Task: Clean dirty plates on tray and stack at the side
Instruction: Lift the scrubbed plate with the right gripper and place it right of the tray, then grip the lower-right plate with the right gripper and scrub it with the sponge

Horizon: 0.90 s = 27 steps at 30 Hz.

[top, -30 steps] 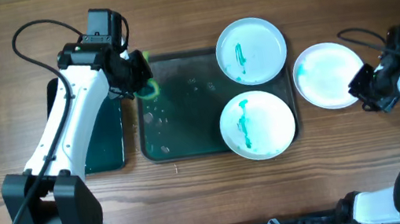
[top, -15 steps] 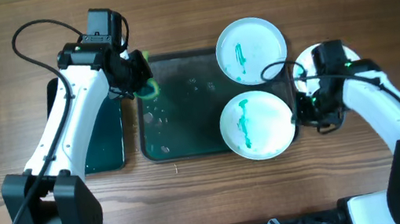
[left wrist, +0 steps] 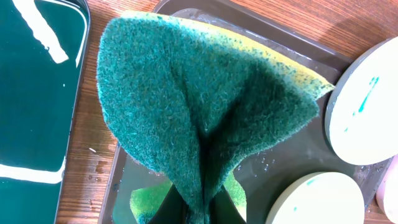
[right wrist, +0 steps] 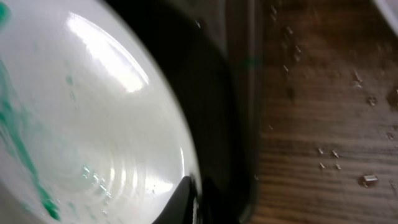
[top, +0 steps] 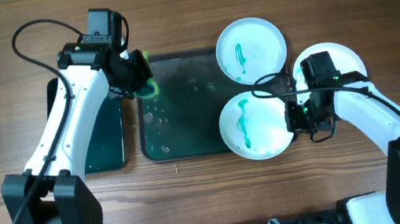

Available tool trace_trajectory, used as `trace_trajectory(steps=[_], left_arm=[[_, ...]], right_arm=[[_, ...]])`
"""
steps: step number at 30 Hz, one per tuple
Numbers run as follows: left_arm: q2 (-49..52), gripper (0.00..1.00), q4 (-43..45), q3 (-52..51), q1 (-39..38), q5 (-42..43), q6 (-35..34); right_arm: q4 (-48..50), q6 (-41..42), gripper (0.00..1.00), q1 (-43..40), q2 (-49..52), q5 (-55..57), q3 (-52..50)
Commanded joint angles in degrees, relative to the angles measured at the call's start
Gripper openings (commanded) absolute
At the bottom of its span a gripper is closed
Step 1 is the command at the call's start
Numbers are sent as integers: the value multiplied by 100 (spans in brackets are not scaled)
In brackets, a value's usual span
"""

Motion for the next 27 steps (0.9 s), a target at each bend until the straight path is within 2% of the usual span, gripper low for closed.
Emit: trace_trajectory(steps=[1,4,6,8,11,13,18,22,27], left_arm=[[-31,4,22,85,-13,-39,131],[-31,4,22,85,-13,-39,131],[-31,4,20,85,-13,-39,129],[-31,4,20,85,-13,-39,131],[-31,4,17,85,-13,-37,131],[-31,4,0,85,-15,-37,129],[-13,4,-7,-42,-188,-37,79],[9,4,479,-599,-535,-105,-203],[42,4,1626,-1637,-756,-103,-350]], right_arm=[[57,236,4,278,-31,-474,203],[461,1147,4,1165,-31,-219,573],[890,2262,4,1851,-31,564,680],[1322,2898,4,2234,-20,1038,688],[1906,3110,4,2428,186,1099,702],[2162,3097,5,2500,702,1014,813],[2057,2990,4,2529,1891,595,1578],[2065,3060,4,2518,1963,555,1593],[2059,3034,4,2470,1963,444,1593]])
